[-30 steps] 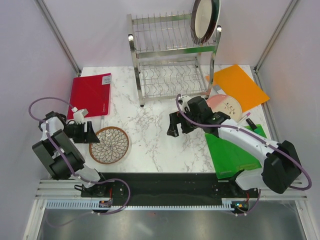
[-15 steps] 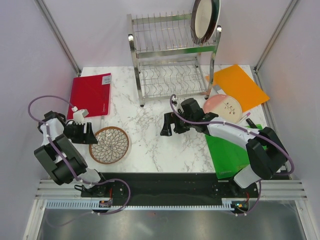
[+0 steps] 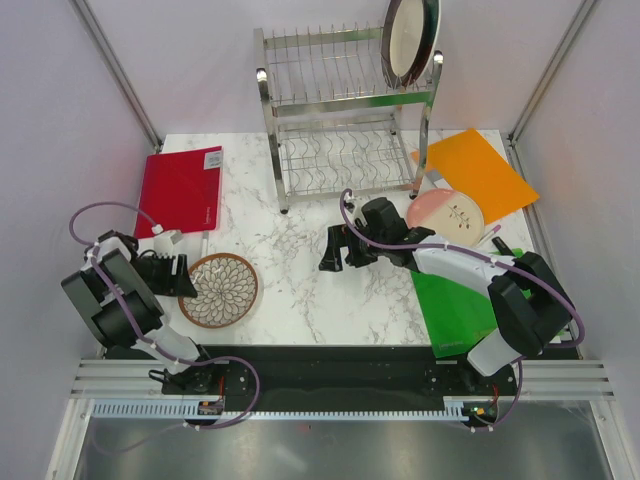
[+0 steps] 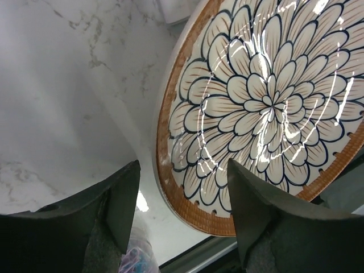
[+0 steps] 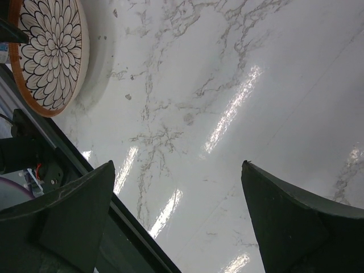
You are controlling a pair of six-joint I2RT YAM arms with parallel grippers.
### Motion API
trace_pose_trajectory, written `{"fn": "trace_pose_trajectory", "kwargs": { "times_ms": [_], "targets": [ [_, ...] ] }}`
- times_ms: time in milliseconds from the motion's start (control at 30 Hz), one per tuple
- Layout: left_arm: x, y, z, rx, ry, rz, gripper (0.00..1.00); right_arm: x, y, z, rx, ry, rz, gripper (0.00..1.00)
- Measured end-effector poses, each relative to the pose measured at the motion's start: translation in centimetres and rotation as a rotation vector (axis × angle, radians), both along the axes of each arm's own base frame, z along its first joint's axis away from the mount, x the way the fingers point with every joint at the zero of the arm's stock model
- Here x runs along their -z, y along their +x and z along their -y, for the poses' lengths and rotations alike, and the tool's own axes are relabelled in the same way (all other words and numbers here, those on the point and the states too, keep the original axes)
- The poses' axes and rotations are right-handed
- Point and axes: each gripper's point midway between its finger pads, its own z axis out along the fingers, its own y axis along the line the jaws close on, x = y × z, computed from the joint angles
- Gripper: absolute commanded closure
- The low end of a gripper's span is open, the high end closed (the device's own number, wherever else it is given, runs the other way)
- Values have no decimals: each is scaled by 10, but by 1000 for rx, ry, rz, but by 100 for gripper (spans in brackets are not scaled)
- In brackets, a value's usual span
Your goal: Load the plates into the dish rack
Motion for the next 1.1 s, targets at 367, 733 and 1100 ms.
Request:
{"fn": "trace_pose_trajectory", "kwargs": {
  "times_ms": [367,733,1100],
  "targets": [
    [-21,30,63,222,-172,36,72,21,-28,-3,-50,69,-99,4],
    [-23,64,121,334,-361,0,97,54,-25,-32,-85,173,-207,4],
    [-11,64,136,309,-484,-83,98,52,-30,-88,-123,276,-218,4]
  ]
}}
